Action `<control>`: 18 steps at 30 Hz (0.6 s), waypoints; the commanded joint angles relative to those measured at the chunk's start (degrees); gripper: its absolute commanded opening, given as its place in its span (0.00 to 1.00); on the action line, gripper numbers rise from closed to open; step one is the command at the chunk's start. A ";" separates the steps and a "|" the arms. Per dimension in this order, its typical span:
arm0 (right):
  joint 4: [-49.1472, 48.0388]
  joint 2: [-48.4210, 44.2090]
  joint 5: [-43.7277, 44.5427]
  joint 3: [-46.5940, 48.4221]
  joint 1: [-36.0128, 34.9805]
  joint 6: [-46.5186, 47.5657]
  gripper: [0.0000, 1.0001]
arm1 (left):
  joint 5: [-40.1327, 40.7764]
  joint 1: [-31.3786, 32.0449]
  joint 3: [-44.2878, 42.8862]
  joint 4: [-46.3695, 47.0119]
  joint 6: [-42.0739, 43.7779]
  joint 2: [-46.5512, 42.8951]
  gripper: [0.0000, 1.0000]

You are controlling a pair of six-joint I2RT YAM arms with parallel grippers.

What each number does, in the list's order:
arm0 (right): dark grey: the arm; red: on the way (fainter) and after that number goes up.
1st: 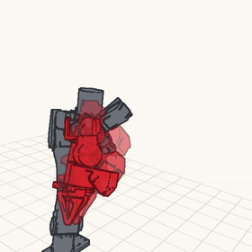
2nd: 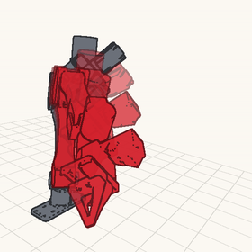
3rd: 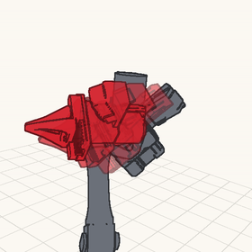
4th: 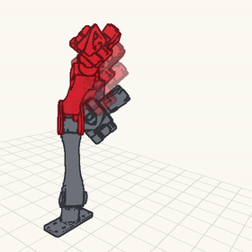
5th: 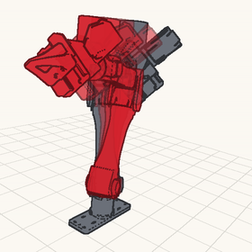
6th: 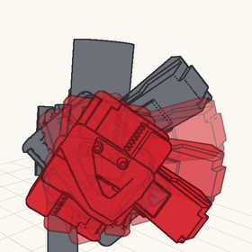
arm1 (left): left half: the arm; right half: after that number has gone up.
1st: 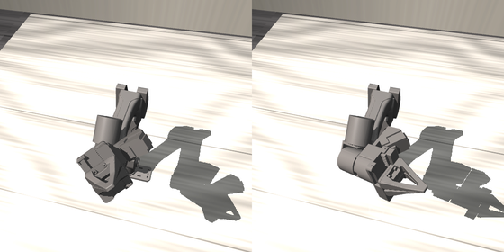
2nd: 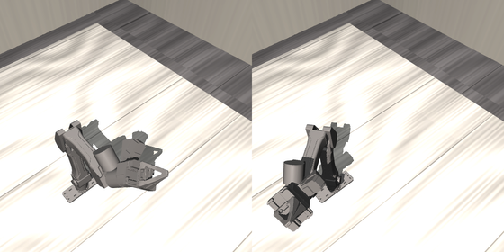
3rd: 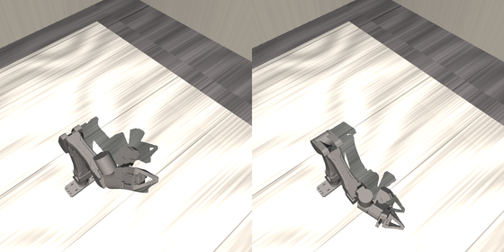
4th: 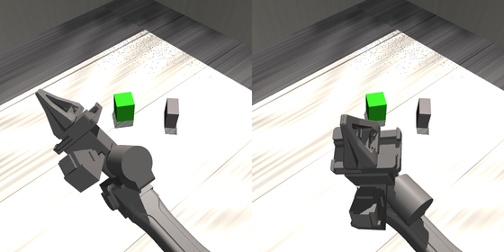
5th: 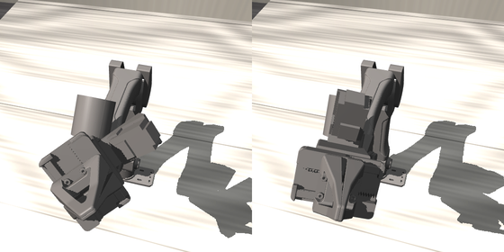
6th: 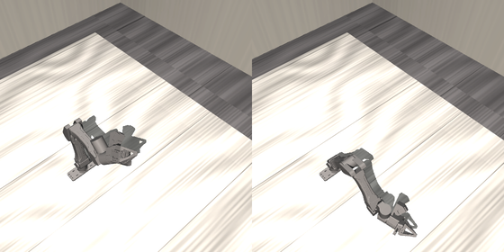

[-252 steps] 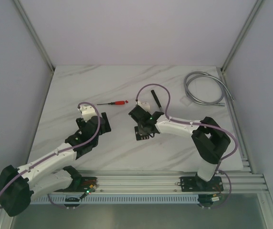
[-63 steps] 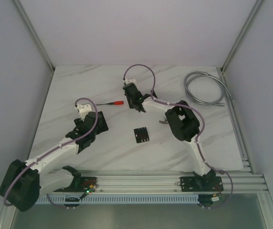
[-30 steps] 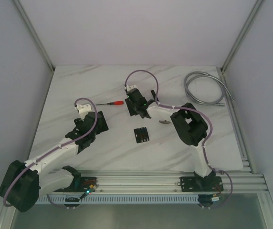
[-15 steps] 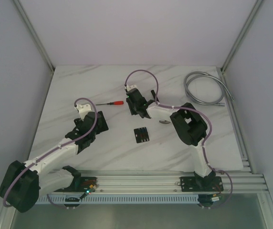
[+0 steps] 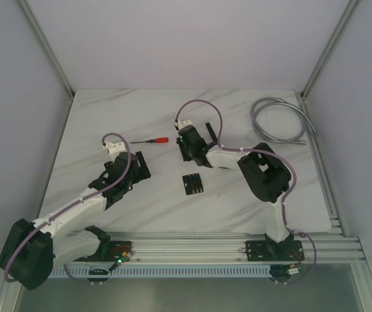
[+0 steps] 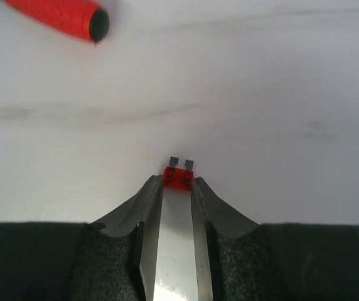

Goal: Snap on the fuse box
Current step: Pick up the fuse from the center of the board.

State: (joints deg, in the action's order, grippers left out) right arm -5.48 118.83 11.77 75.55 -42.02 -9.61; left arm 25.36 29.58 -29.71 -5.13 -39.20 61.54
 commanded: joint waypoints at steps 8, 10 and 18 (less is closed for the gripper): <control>-10.01 -15.91 -11.81 -18.30 -0.34 2.48 0.25 | -13.93 -0.29 -2.83 4.57 -4.71 0.27 0.97; -11.70 -18.11 -13.87 -20.13 -0.34 2.65 0.25 | -15.90 -0.27 -3.91 5.12 -5.18 1.20 0.95; -16.41 -24.44 -20.36 -25.29 -0.72 3.51 0.25 | -21.29 -0.39 -7.91 7.60 -6.29 4.66 0.87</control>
State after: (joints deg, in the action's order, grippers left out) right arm -17.08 97.25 -3.81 52.25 -42.13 -7.38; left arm 8.49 29.58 -35.16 -0.36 -44.34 64.55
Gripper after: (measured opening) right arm 0.291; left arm 0.879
